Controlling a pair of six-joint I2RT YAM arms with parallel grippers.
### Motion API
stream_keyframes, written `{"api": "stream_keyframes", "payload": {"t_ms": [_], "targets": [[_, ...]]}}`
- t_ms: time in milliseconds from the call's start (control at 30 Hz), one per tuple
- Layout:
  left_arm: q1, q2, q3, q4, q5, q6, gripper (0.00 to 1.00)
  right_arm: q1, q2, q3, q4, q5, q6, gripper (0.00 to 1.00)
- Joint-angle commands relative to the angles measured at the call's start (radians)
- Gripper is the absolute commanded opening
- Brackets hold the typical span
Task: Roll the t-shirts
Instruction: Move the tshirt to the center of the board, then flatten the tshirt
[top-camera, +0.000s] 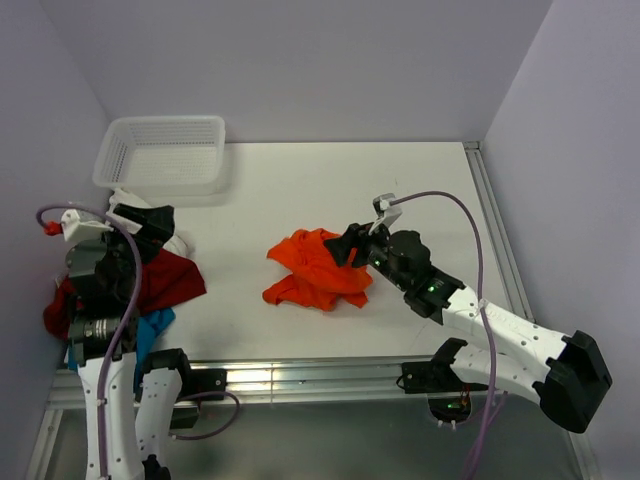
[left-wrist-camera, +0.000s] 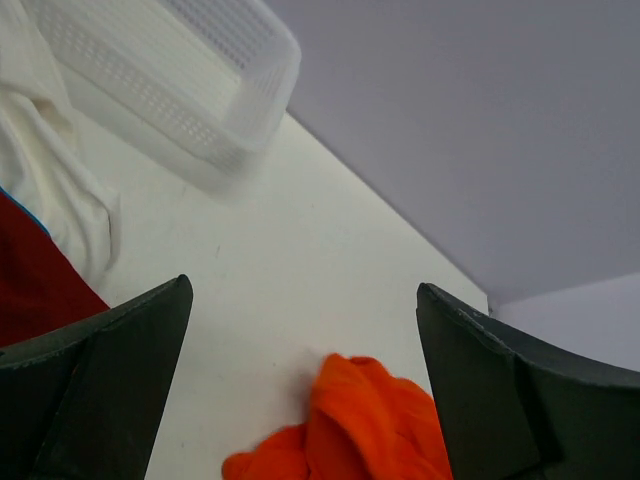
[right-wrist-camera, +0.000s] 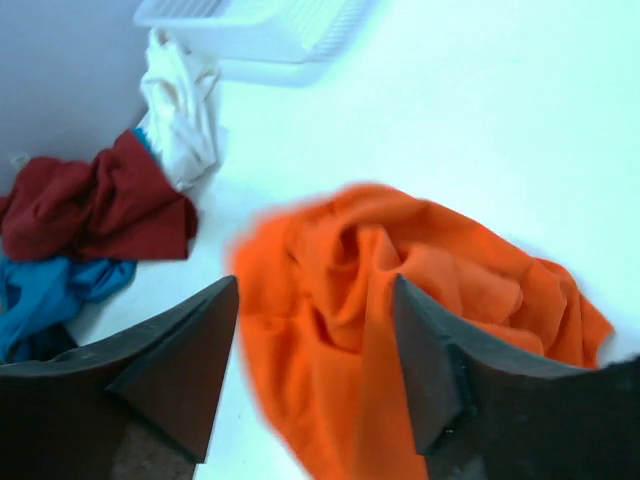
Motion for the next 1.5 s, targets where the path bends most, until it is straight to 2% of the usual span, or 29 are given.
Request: {"api": "stream_keyframes", "payload": {"t_ms": [0,133,233,267,300,433,500,700,833,933,967,1033,1233,1267,1300,1333,1467], "targets": [[-0.01,0.048,-0.049,0.082,0.134,0.021,1.0,0.001,-0.036,-0.025,-0.011,0.109,0.03,0.71],[-0.087,0.078,-0.095,0.109,0.038,0.005,1.0,0.002,-0.032,-0.016,-0.042,0.112,0.019,0.73],[-0.209,0.12,-0.13,0.162,-0.042,-0.013,0.99,0.008,0.004,-0.009,-0.062,0.131,0.013,0.75],[-0.285,0.15,-0.137,0.174,-0.056,-0.022,1.0,0.011,0.014,-0.012,-0.063,0.146,0.013,0.76],[-0.33,0.169,-0.144,0.191,-0.143,-0.025,0.99,0.016,0.04,-0.014,-0.063,0.154,0.016,0.76],[-0.554,0.279,-0.166,0.231,-0.302,-0.044,0.99,0.051,0.09,-0.061,-0.034,0.187,0.036,0.76],[-0.596,0.316,-0.19,0.278,-0.319,-0.039,0.99,0.086,0.111,-0.098,-0.009,0.201,0.047,0.74],[-0.633,0.433,-0.241,0.376,-0.311,-0.022,1.0,0.145,0.153,-0.176,-0.02,0.329,0.163,0.67],[-0.633,0.43,-0.276,0.436,-0.317,-0.004,0.84,0.169,0.107,-0.258,-0.003,0.39,0.249,0.67],[-0.634,0.398,-0.305,0.455,-0.355,-0.012,0.83,0.186,0.041,-0.325,0.012,0.434,0.3,0.67],[-0.634,0.388,-0.317,0.459,-0.363,-0.012,0.9,0.189,0.007,-0.339,0.0,0.447,0.31,0.67],[-0.633,0.364,-0.324,0.446,-0.388,-0.015,0.92,0.192,-0.033,-0.365,-0.028,0.459,0.335,0.67],[-0.633,0.303,-0.345,0.401,-0.461,-0.036,0.93,0.196,-0.079,-0.408,-0.048,0.467,0.396,0.67],[-0.634,0.295,-0.354,0.404,-0.464,-0.035,0.92,0.196,-0.074,-0.414,-0.045,0.465,0.405,0.67],[-0.634,0.286,-0.362,0.441,-0.437,0.011,0.83,0.197,-0.071,-0.417,-0.037,0.455,0.406,0.67],[-0.633,0.269,-0.368,0.442,-0.434,0.017,0.87,0.197,-0.055,-0.422,-0.026,0.45,0.404,0.66],[-0.633,0.22,-0.391,0.432,-0.463,0.018,0.84,0.197,0.016,-0.411,0.014,0.442,0.413,0.65]]}}
